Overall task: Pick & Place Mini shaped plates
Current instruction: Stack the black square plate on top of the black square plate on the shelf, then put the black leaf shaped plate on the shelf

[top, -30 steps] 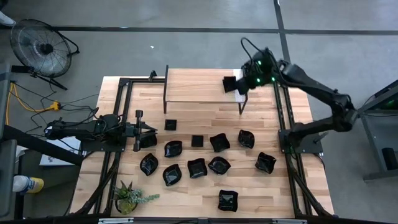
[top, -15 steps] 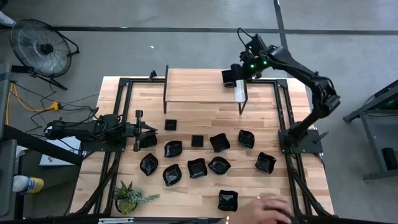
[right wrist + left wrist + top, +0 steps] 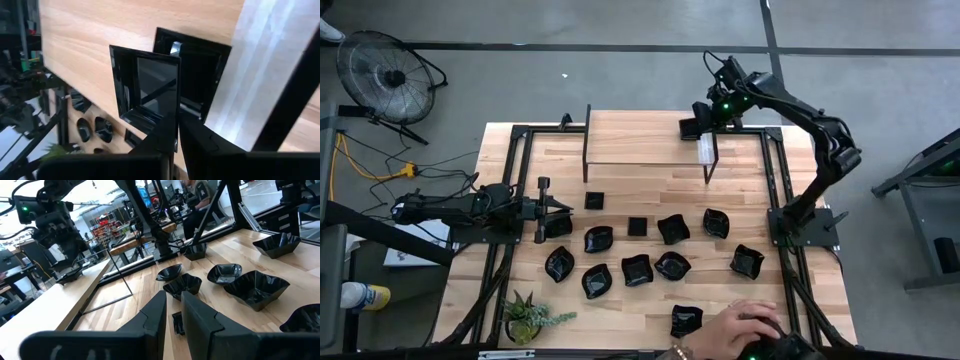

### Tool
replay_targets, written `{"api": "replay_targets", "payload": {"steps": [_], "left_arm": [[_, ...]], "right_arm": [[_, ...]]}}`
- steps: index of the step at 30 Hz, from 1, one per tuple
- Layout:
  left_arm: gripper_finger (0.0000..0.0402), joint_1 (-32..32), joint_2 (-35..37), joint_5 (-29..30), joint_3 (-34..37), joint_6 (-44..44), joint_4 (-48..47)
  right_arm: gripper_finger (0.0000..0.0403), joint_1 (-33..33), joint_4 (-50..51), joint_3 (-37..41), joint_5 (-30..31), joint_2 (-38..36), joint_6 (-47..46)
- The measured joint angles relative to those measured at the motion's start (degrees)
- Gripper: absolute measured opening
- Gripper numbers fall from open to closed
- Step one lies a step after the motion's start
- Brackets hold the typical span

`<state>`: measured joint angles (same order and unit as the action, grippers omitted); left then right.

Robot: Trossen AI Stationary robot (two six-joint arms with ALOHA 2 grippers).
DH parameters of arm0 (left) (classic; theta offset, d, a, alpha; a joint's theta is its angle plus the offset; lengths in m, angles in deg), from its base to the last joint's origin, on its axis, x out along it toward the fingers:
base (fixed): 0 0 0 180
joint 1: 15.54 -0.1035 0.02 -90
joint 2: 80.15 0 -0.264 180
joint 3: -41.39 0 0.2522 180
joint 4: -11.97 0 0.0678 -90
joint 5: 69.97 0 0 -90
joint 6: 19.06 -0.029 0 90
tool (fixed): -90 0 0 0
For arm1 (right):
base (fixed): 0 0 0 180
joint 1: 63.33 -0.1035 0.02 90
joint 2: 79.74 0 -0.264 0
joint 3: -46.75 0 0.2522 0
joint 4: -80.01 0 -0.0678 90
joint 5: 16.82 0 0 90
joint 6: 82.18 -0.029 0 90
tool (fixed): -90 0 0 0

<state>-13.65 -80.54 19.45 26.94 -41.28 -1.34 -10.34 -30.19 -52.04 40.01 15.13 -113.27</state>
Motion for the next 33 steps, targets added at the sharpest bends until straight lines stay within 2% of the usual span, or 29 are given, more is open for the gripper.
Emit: {"api": "replay_targets", "payload": {"steps": [14, 27, 33], "left_arm": [[0.0056, 0.01, -0.01, 0.00, 0.00, -0.01, 0.00], [0.0056, 0.02, -0.02, 0.00, 0.00, 0.00, 0.00], [0.0056, 0.01, 0.00, 0.00, 0.00, 0.00, 0.00]], "right_arm": [[0.0023, 0.60, -1.04, 0.02, 0.51, 2.23, 0.26], [0.0070, 1.03, -2.48, 0.02, 0.33, 2.72, 0.51], [0.0079, 1.11, -4.53, 0.04, 0.55, 0.26, 1.65]]}}
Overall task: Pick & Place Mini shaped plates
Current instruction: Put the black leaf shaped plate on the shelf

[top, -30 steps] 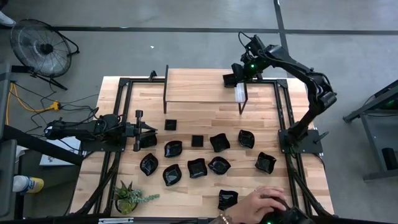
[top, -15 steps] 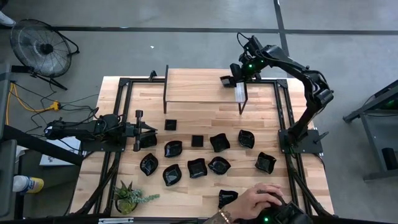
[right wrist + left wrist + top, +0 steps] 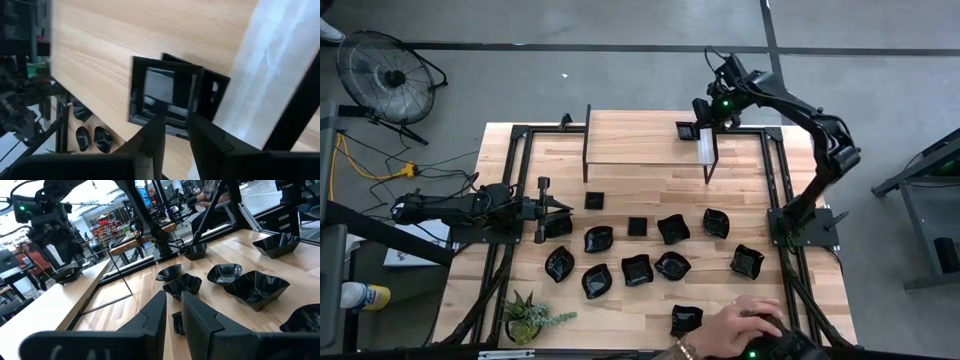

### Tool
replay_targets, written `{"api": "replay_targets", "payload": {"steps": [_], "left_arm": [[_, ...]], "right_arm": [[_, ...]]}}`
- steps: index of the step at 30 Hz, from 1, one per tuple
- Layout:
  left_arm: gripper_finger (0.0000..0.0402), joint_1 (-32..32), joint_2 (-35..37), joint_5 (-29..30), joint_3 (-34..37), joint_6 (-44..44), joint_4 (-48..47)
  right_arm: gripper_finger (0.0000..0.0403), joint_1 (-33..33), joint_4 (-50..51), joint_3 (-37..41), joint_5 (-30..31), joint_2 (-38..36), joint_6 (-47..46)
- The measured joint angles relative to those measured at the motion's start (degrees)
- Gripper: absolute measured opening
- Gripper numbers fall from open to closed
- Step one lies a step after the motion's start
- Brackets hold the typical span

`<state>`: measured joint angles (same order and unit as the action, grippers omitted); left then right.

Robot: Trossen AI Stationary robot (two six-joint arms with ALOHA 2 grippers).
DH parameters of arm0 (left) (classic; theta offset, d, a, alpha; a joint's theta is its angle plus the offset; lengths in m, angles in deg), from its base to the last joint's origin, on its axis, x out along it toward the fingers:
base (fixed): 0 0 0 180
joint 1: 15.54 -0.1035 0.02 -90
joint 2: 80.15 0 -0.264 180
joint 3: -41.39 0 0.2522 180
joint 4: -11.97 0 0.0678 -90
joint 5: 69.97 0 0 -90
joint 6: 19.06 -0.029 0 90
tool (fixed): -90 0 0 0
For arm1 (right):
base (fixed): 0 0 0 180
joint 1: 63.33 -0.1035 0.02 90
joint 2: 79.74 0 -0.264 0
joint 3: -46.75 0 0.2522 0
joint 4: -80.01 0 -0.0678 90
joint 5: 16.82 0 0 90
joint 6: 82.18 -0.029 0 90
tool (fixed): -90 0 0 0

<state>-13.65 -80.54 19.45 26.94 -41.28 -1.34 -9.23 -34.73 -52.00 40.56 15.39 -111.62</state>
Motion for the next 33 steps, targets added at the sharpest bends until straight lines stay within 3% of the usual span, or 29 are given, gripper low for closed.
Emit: {"api": "replay_targets", "payload": {"steps": [4, 9, 17, 20, 28, 33], "left_arm": [[0.0056, -0.01, -0.02, 0.00, 0.00, 0.00, 0.00], [0.0056, 0.00, 0.00, 0.00, 0.00, -0.01, 0.00], [0.0056, 0.00, 0.00, 0.00, 0.00, -0.02, 0.00], [0.0056, 0.00, 0.00, 0.00, 0.00, -0.02, 0.00], [0.0056, -0.01, -0.02, 0.00, 0.00, -0.02, 0.00], [0.0056, 0.00, 0.00, 0.00, 0.00, -0.02, -0.01]], "right_arm": [[0.0079, -1.21, -2.40, 0.00, -0.85, -0.82, 6.54], [0.0079, -3.74, -7.39, 0.00, 1.03, -1.02, 24.91], [0.0078, -8.61, -12.14, 0.00, 16.54, -1.05, 55.93], [0.0078, -10.22, -14.12, 0.00, 18.88, -1.03, 60.79], [0.0078, -13.79, -16.24, -0.04, 16.95, -0.64, 70.24], [0.0078, -14.17, -15.45, -0.04, 17.35, 1.53, 70.56]]}}
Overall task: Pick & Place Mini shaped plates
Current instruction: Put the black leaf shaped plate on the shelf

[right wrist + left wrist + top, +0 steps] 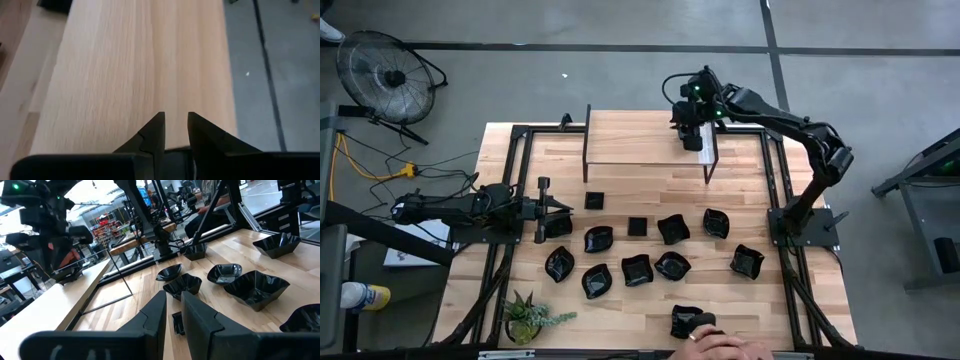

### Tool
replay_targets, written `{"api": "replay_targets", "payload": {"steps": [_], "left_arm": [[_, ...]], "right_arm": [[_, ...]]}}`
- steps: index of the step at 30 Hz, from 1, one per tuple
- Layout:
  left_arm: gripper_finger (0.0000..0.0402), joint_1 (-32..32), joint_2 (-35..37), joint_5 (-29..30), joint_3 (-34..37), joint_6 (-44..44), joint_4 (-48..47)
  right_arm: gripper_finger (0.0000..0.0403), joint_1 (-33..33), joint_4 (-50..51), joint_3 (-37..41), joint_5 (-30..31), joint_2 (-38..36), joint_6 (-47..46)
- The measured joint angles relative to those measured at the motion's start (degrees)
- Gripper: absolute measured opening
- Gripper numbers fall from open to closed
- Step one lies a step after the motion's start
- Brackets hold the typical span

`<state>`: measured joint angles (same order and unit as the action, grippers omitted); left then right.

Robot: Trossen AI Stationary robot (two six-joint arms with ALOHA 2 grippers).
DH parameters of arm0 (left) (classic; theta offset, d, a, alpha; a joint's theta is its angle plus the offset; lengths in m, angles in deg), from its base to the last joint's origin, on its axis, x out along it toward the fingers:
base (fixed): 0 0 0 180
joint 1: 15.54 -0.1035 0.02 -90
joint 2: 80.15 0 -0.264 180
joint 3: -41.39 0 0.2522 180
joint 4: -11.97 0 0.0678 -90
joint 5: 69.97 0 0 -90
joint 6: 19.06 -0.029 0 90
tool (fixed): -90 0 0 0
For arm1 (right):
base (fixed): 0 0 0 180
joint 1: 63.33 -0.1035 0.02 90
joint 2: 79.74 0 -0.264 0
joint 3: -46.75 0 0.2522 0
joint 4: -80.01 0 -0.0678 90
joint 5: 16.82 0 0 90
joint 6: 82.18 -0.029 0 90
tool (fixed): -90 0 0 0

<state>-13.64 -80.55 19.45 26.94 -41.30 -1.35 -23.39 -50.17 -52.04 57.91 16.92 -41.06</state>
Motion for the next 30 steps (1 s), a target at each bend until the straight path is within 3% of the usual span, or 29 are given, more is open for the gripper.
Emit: {"api": "replay_targets", "payload": {"steps": [12, 22, 30], "left_arm": [[0.0056, 0.00, 0.00, 0.00, 0.00, 0.00, 0.01], [0.0056, -0.01, -0.01, 0.00, 0.00, 0.00, 0.01], [0.0056, 0.01, -0.01, 0.00, 0.00, 0.02, 0.01]], "right_arm": [[0.0078, 1.36, 3.04, 0.02, 1.91, 1.99, 0.62], [0.0078, 1.25, -0.15, 0.02, 1.42, 1.71, 0.24], [0.0078, -0.68, 7.84, -3.93, 11.18, 1.12, -2.47]]}}
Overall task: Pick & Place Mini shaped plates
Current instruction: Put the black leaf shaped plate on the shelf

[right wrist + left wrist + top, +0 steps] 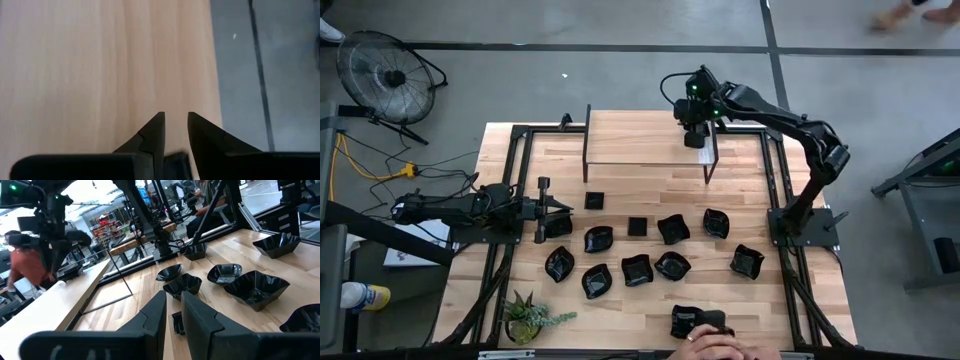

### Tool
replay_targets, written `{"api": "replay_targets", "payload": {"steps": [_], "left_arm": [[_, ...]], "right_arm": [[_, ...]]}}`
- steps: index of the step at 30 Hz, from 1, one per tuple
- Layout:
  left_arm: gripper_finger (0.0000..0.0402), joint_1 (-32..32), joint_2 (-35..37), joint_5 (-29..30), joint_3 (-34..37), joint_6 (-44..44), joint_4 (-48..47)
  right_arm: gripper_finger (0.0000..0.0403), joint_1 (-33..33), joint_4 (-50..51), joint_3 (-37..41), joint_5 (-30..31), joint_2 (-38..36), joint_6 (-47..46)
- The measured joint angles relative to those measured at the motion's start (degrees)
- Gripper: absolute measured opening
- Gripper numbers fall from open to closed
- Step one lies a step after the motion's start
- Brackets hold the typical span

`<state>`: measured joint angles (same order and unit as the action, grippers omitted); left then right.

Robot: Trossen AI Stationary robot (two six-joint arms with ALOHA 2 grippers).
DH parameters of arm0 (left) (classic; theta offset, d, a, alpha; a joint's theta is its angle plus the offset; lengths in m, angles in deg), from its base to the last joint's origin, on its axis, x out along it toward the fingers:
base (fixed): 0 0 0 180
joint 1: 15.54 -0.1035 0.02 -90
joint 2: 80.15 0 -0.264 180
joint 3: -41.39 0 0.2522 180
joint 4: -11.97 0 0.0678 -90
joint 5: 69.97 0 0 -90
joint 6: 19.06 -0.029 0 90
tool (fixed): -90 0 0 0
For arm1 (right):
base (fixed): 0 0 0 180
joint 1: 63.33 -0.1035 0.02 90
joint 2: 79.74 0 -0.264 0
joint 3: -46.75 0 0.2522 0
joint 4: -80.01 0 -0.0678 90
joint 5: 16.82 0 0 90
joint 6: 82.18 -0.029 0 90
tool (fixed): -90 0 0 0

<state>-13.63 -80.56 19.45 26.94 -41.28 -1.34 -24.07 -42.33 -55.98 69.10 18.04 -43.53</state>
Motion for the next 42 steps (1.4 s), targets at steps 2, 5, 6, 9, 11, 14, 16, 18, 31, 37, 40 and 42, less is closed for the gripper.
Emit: {"api": "replay_targets", "payload": {"steps": [2, 5, 6, 9, 11, 14, 16, 18, 31, 37, 40, 42], "left_arm": [[0.0056, -0.02, 0.00, 0.00, 0.00, 0.00, -0.01], [0.0056, -0.02, 0.01, 0.00, 0.00, 0.00, 0.00], [0.0056, 0.00, 0.00, 0.00, 0.00, -0.02, 0.00], [0.0056, -0.02, 0.00, 0.00, 0.00, 0.00, 0.00], [0.0056, -0.01, 0.00, 0.00, 0.00, -0.02, 0.00], [0.0056, 0.00, 0.02, 0.00, 0.00, 0.00, 0.00], [0.0056, 0.00, 0.00, 0.00, 0.00, 0.00, 0.00], [0.0056, 0.00, 0.00, 0.00, 0.00, -0.01, -0.01], [0.0056, -0.02, 0.00, 0.00, 0.00, 0.00, 0.00], [0.0056, -0.02, 0.00, 0.00, 0.00, -0.02, 0.00], [0.0056, -0.01, 0.00, 0.00, 0.00, -0.02, 0.00], [0.0056, -0.02, 0.01, 0.00, 0.00, 0.00, 0.00]], "right_arm": [[0.0078, -1.07, 3.40, -1.97, 0.80, 0.00, -1.05], [0.0078, -3.35, 8.74, -4.98, 0.68, -0.02, -3.91], [0.0078, -4.30, 10.45, -5.81, 0.64, -0.02, -4.98], [0.0078, -7.50, 15.54, -7.06, -0.20, -0.72, -8.27], [0.0078, -10.19, 16.74, -6.32, -1.02, -2.12, -10.59], [0.0078, -14.94, 18.26, -3.80, -2.33, -4.61, -14.75], [0.0078, -18.37, 18.48, -1.56, -2.50, -6.34, -17.82], [0.0078, -22.14, 18.62, 0.97, -2.47, -8.11, -20.83], [0.0078, -41.32, 13.31, 19.53, 0.00, -15.79, -44.98], [0.0078, -45.22, 10.08, 27.11, -0.52, -16.68, -56.19], [0.0078, -46.57, 8.25, 30.25, -0.30, -16.68, -59.64], [0.0078, -47.11, 6.82, 32.08, 0.60, -16.68, -61.63]]}}
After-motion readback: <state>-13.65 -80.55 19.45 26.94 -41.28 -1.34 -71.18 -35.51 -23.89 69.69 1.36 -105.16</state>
